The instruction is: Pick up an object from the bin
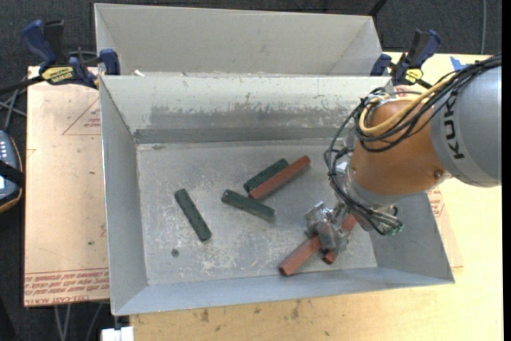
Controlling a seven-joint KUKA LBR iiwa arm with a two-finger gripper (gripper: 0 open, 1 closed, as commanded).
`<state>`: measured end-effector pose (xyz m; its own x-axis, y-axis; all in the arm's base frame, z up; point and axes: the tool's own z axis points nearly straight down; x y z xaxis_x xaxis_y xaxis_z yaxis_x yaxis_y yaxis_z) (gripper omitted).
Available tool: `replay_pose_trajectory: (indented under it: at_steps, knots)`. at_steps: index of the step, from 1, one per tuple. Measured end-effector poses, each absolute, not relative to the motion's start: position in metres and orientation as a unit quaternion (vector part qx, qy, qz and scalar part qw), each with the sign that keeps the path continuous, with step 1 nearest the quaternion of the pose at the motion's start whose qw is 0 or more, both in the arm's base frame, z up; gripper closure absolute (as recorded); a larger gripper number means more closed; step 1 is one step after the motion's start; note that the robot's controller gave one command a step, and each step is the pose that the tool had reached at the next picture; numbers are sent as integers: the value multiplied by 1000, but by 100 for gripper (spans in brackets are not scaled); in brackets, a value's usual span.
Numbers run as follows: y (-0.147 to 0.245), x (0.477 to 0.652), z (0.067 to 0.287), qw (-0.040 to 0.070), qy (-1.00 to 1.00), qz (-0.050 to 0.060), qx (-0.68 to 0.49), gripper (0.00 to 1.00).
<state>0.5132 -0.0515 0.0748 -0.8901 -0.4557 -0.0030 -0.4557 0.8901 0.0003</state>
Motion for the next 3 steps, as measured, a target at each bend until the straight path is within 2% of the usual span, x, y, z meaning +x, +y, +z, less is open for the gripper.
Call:
replay_pose_trajectory:
  at_steps: [1,2,3]
  knots:
    - [-65,506,103,-2,946,3,-325,100]
    - [-73,504,117,0,933,2,-359,100]
    - [-64,543,129,1,891,0,-454,100]
